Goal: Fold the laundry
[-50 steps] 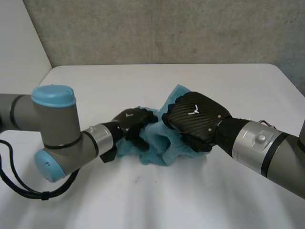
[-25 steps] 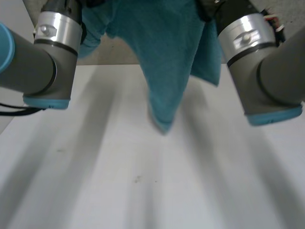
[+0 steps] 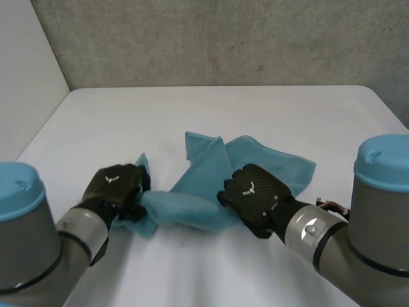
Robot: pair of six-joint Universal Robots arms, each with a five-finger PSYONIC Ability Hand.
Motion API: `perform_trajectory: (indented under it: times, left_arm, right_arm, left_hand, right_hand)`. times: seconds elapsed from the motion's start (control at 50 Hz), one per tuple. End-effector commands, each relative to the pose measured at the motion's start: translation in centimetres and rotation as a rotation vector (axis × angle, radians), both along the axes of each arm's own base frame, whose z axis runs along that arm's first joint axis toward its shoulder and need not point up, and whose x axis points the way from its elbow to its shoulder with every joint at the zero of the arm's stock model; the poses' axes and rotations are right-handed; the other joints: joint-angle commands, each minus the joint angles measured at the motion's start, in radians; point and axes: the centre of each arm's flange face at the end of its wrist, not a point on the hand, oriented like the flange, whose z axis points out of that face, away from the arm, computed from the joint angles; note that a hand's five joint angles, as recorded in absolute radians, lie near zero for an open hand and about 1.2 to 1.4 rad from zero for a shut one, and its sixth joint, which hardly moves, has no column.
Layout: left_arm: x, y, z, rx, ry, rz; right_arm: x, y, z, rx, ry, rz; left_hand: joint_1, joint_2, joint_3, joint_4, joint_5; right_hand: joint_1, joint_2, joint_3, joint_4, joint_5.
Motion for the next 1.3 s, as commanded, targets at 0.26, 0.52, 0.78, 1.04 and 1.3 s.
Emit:
perform_trajectory:
  times: [0.26,0.52,0.78,1.04,1.3]
  left_arm:
    - [0.4,-1.5,7.5,-0.195,-0.122,-0.053]
    - [-0.5,-6.7,2.7,-0.013,-0.244,-0.157]
    - [-0.6,-7.3,-1.1,-0.015,-0.515,-0.278]
    - [-0.8,-8.3,0.5,-0.134,-0.487,-0.227]
    - [-0.3,-6.1,5.7,-0.285,-0.447,-0.199]
  right_arm:
    - [-2.6,-6.2,4.8,0.051,-0.388,-0.273]
    - [-4.8,-8.6,3.9,0.087,-0.395,-0.344]
    - [-6.5,-10.2,1.1,0.077,-0.277,-0.388]
    - [-7.0,-13.4,-2.3,0.205,-0.187,-0.434]
    - [-6.7,-15.1,-3.5,0.421,-0.098,-0.345]
  left_hand:
    - [-0.767,-0.854,-0.866,-0.87,-0.764]
    - [-0.582,-0.669,-0.681,-0.685,-0.579]
    - [-0.588,-0.675,-0.686,-0.691,-0.585]
    - [0.316,0.229,0.217,0.213,0.319]
    - [0.316,0.229,0.217,0.213,0.319]
  right_hand:
    - [-0.727,-0.926,-0.924,-0.932,-0.91]
    - [-0.724,-0.923,-0.921,-0.929,-0.907]
    - [-0.721,-0.92,-0.918,-0.926,-0.904]
    - [-0.765,-0.964,-0.962,-0.97,-0.948]
    - [-0.766,-0.966,-0.964,-0.972,-0.949]
